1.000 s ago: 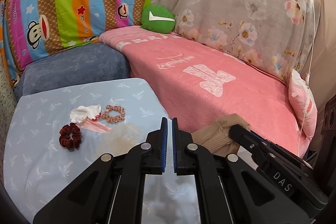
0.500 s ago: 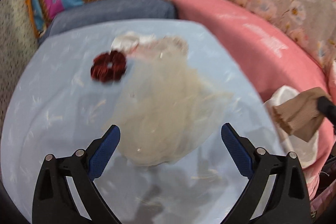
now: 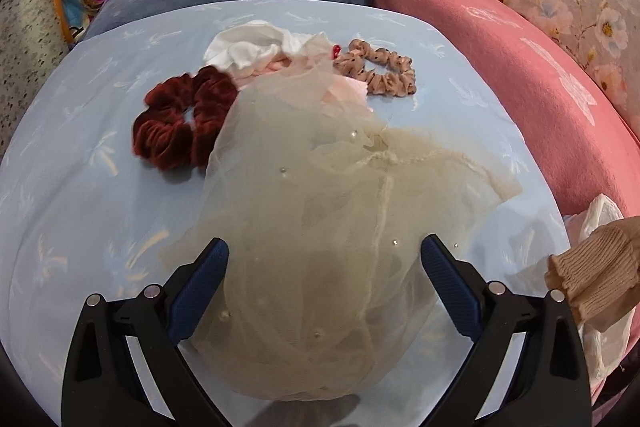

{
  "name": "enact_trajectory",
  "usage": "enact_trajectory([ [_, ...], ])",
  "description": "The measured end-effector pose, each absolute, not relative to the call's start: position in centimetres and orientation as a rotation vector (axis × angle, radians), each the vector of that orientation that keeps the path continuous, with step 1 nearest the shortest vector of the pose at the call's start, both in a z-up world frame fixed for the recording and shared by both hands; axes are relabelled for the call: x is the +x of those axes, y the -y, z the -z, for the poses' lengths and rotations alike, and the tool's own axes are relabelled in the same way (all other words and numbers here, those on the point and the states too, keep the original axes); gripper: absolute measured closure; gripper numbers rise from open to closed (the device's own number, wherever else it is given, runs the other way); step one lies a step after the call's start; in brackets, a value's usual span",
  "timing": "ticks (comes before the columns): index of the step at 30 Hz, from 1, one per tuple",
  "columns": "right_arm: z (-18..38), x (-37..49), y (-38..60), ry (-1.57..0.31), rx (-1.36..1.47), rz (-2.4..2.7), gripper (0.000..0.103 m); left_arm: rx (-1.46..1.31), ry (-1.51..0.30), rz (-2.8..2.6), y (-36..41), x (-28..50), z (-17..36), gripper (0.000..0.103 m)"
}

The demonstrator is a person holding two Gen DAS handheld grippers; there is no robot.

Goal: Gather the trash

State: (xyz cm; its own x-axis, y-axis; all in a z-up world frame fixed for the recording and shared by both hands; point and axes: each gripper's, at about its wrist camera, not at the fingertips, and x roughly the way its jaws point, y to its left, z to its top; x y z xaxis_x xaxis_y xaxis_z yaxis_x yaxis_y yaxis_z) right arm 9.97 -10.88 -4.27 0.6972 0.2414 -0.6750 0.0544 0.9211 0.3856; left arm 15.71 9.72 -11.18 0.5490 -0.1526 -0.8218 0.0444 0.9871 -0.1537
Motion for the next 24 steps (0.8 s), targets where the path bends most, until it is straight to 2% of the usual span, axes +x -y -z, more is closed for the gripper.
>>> enact_trajectory([
  [3, 4.5, 11.1, 10.4, -0.803, 0.391, -0.11, 0.1, -0.091, -0.969, 0.118, -9.1, 16.5, 11.2, 0.018],
  [5, 4.6, 11.9, 10.2, -0.805, 0.39, -0.113, 0.1, -0.055, -0.955, 0.126, -8.5, 16.9, 11.0, 0.039],
  [7, 4.7, 12.4, 9.8, -0.805, 0.39, -0.114, 0.1, -0.046, -0.962, 0.147, -8.1, 17.2, 10.7, 0.077],
  [8, 4.7, 12.6, 9.7, -0.805, 0.387, -0.113, 0.1, -0.065, -0.974, 0.175, -8.1, 17.3, 10.6, 0.091],
  [12, 4.6, 12.7, 8.9, -0.805, 0.379, -0.12, 0.1, -0.08, -0.953, 0.218, -7.6, 16.0, 9.1, 0.095],
  [24, 1.9, 8.9, 10.7, -0.734, 0.401, -0.096, 0.1, -0.062, -0.861, 0.34, -4.0, 11.0, 3.6, 0.096],
])
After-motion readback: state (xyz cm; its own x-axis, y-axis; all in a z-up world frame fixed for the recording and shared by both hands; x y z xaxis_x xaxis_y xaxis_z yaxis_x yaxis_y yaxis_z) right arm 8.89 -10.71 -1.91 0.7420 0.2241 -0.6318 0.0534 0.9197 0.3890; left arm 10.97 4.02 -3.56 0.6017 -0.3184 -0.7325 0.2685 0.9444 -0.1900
